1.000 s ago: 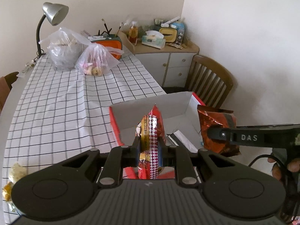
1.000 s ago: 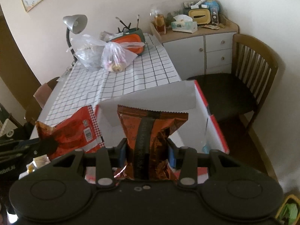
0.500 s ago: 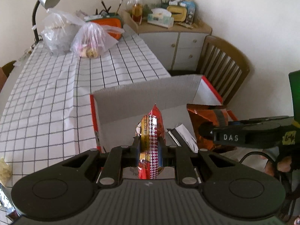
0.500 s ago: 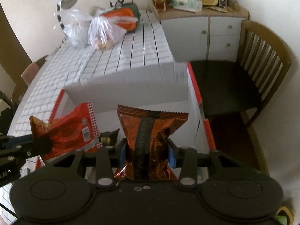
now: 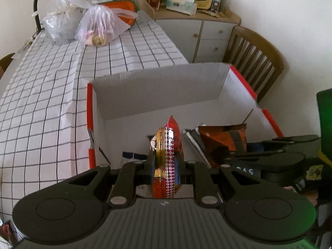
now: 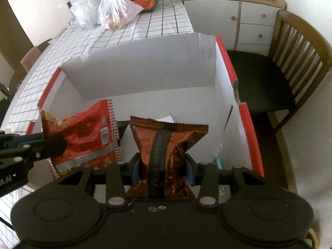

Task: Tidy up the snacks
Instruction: 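Carry both bags over the red box and lower them inside, then open both tools to release the bags and withdraw toward the pile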

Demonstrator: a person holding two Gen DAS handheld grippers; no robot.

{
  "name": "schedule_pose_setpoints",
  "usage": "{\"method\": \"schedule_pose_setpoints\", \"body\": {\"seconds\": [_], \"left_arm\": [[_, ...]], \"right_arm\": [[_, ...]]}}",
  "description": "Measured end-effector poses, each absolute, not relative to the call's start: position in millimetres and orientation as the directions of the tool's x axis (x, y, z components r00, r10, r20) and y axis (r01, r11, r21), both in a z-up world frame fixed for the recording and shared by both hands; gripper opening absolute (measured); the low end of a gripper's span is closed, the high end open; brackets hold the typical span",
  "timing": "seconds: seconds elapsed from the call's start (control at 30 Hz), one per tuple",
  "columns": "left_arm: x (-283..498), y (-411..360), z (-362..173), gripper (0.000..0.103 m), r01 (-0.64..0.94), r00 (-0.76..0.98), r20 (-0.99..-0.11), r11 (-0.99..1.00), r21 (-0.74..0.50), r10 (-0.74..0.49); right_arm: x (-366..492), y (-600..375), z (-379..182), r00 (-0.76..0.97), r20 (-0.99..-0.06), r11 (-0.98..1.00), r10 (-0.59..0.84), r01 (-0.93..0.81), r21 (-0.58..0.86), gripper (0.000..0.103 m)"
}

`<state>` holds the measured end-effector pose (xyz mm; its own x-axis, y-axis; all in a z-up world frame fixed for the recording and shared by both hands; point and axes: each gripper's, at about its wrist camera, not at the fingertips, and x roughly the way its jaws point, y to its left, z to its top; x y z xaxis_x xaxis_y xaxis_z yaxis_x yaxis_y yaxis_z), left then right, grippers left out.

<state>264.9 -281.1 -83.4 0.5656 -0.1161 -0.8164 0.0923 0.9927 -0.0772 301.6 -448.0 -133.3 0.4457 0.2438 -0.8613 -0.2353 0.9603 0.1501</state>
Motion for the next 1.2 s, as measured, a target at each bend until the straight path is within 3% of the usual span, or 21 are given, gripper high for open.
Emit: {"method": "schedule_pose_setpoints", "body": {"seconds": [0.43,0.7,0.93,1.2], "left_arm": [[254.7,-276.9,-89.4,0.017,0.076,0.533,-0.840,0.995,-0.071,-0.101],[242.3,-272.2,-81.8,0.018,0.076,0.544,-0.833,0.994,-0.073,-0.102],[230.2,-263.4,-68.9,0.027,0.099,0.571,-0.808,0.989,-0.106,-0.144],[211.2,-243.6,-54.4,0.028,0.133,0.598,-0.779,0.982,-0.137,-0.190]], "right_arm": [[289.3,-450.7,-122.9,0.451,-0.844,0.950,0.290,-0.245,0.195,0.048],[274.5,-446.7,-107.9,0.486,-0.816,0.945,0.313,-0.243,0.218,0.063],[260.1,-443.3,-88.5,0.524,-0.787,0.943,0.325,-0.237,0.231,0.069],[236.0,-430.8,-64.0,0.570,-0.751,0.942,0.334,-0.232,0.243,0.076]]}}
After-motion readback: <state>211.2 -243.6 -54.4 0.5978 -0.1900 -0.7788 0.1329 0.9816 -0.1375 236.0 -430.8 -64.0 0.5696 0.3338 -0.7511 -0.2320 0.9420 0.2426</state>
